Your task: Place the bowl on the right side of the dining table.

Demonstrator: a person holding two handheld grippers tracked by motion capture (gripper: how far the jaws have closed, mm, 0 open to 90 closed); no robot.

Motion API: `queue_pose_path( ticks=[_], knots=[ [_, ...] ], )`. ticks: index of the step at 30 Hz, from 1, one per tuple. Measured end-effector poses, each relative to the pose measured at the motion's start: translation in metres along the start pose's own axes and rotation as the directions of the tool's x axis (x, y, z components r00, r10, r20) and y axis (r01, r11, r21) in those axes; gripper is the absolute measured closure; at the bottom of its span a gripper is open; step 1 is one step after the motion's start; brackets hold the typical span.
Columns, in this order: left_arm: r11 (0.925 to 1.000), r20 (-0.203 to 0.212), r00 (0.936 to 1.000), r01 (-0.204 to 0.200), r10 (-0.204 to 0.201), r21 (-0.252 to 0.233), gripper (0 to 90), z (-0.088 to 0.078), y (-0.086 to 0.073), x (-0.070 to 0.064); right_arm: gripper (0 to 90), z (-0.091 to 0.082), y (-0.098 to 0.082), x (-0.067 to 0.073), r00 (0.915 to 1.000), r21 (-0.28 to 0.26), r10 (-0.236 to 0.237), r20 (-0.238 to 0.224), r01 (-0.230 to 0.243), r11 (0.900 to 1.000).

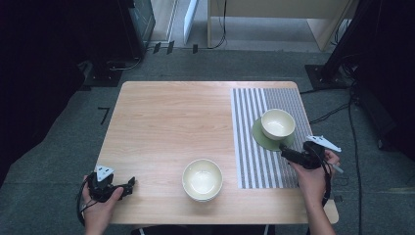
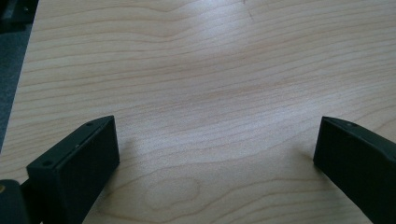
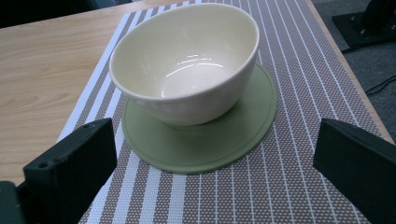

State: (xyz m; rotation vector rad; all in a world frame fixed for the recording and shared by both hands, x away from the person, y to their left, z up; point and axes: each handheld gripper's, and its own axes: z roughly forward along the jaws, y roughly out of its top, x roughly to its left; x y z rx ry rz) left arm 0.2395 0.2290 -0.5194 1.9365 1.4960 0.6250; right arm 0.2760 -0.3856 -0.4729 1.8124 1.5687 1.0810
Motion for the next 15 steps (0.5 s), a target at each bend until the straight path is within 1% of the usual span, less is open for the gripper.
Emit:
queue_pose_path(
  ticks=[5, 7, 15],
  knots=[
    [1.0000, 0.000, 1.0000, 0.000, 0.000, 0.000, 0.0, 0.000, 0.000, 0.000, 0.0, -0.003, -0.004, 0.001, 1.0000, 0.007, -0.008, -0.001, 0.008, 1.000],
    [1.0000, 0.000, 1.0000, 0.000, 0.000, 0.000, 0.0, 0.000, 0.000, 0.000, 0.0, -0.003, -0.006, 0.001, 0.9998, 0.006, -0.021, 0.007, 0.021, 1.000],
    [1.0000, 0.000, 1.0000, 0.000, 0.000, 0.000, 0.0, 0.000, 0.000, 0.000, 0.0, -0.007, -0.015, 0.001, 0.9997, 0.019, -0.025, 0.004, 0.025, 1.000]
  ],
)
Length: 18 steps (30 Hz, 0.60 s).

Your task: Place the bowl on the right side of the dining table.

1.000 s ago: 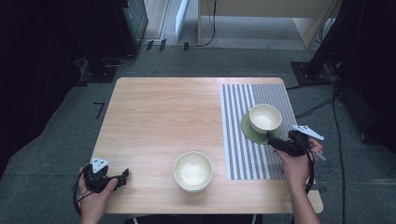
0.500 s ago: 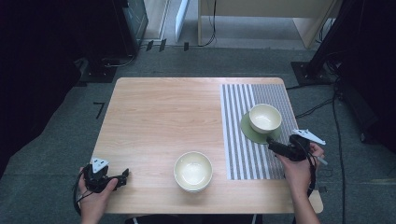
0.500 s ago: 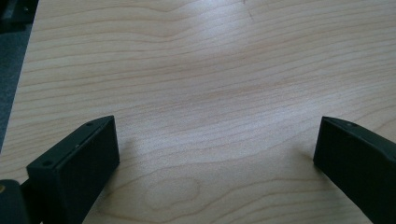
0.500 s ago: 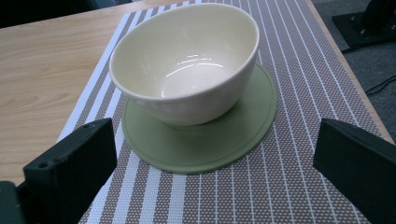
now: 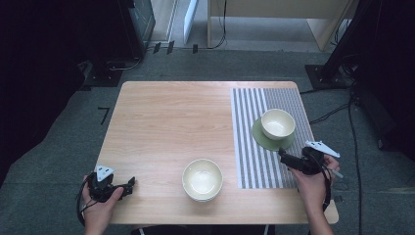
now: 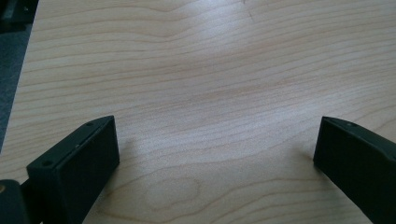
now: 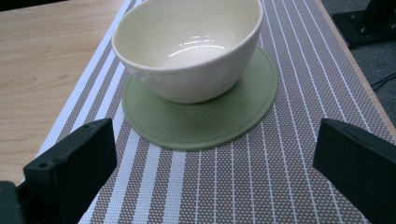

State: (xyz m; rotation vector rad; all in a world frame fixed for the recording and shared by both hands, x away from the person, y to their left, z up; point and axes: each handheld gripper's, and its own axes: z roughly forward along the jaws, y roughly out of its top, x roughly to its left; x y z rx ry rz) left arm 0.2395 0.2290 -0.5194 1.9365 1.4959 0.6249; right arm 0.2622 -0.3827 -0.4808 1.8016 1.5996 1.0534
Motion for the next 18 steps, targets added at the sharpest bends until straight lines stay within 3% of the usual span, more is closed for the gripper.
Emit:
queue_pose_path(
  ticks=[18],
  knots=[
    [1.0000, 0.000, 1.0000, 0.000, 0.000, 0.000, 0.0, 0.000, 0.000, 0.000, 0.0, -0.006, -0.015, -0.009, 1.0000, 0.009, 0.000, 0.006, 0.000, 1.000]
  ],
)
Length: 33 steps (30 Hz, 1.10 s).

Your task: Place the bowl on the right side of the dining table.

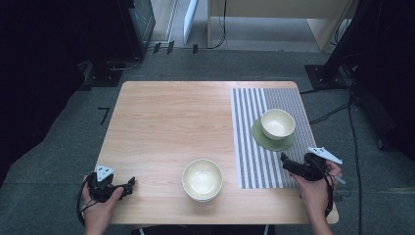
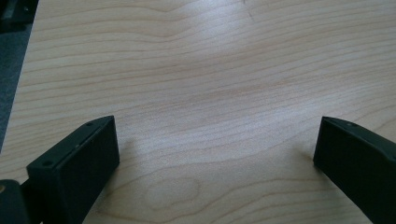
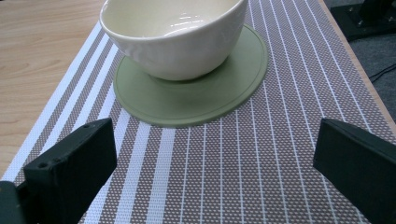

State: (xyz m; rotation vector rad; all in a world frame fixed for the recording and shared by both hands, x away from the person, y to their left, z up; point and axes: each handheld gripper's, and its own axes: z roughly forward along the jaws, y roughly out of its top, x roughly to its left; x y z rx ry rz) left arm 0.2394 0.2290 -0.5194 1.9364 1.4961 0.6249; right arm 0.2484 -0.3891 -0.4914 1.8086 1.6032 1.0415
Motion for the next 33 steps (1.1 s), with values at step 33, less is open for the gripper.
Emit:
queue_pose_path(
  ticks=[33],
  knots=[
    [1.0000, 0.000, 1.0000, 0.000, 0.000, 0.000, 0.0, 0.000, 0.000, 0.000, 0.0, -0.020, -0.021, -0.015, 0.9999, 0.008, 0.002, 0.017, -0.002, 1.000]
  ],
)
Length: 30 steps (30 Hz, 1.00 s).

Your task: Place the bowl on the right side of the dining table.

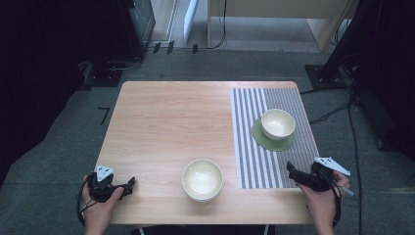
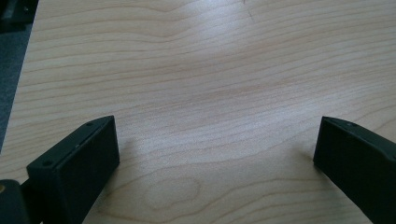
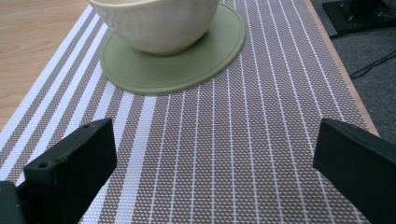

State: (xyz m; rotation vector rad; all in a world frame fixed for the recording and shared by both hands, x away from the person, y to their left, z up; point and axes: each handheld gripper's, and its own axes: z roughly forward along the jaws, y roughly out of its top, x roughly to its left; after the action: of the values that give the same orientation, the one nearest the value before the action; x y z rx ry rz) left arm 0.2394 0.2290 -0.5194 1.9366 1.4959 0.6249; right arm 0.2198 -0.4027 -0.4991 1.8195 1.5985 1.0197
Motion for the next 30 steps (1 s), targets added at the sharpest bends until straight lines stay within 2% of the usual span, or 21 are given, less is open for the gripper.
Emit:
queue_pose_path(
  ticks=[14, 21, 26, 27, 28, 30],
  knots=[
    [1.0000, 0.000, 1.0000, 0.000, 0.000, 0.000, 0.0, 0.000, 0.000, 0.000, 0.0, -0.003, -0.012, -0.017, 0.9996, 0.027, 0.003, 0.029, -0.004, 1.000],
    [1.0000, 0.000, 1.0000, 0.000, 0.000, 0.000, 0.0, 0.000, 0.000, 0.000, 0.0, 0.006, -0.021, -0.022, 0.9990, 0.091, -0.010, 0.044, 0.006, 0.996],
    [1.0000, 0.000, 1.0000, 0.000, 0.000, 0.000, 0.0, 0.000, 0.000, 0.000, 0.1, 0.008, -0.022, -0.018, 0.9943, 0.108, -0.071, 0.079, 0.062, 0.992],
    [1.0000, 0.000, 1.0000, 0.000, 0.000, 0.000, 0.0, 0.000, 0.000, 0.000, 0.0, 0.010, -0.023, -0.014, 0.9868, 0.132, -0.124, 0.104, 0.110, 0.985],
    [1.0000, 0.000, 1.0000, 0.000, 0.000, 0.000, 0.0, 0.000, 0.000, 0.000, 0.0, 0.011, -0.023, -0.012, 0.9840, 0.139, -0.138, 0.113, 0.122, 0.983],
    [1.0000, 0.000, 1.0000, 0.000, 0.000, 0.000, 0.0, 0.000, 0.000, 0.000, 0.0, 0.011, -0.023, -0.012, 0.9843, 0.139, -0.133, 0.117, 0.116, 0.983]
  ],
)
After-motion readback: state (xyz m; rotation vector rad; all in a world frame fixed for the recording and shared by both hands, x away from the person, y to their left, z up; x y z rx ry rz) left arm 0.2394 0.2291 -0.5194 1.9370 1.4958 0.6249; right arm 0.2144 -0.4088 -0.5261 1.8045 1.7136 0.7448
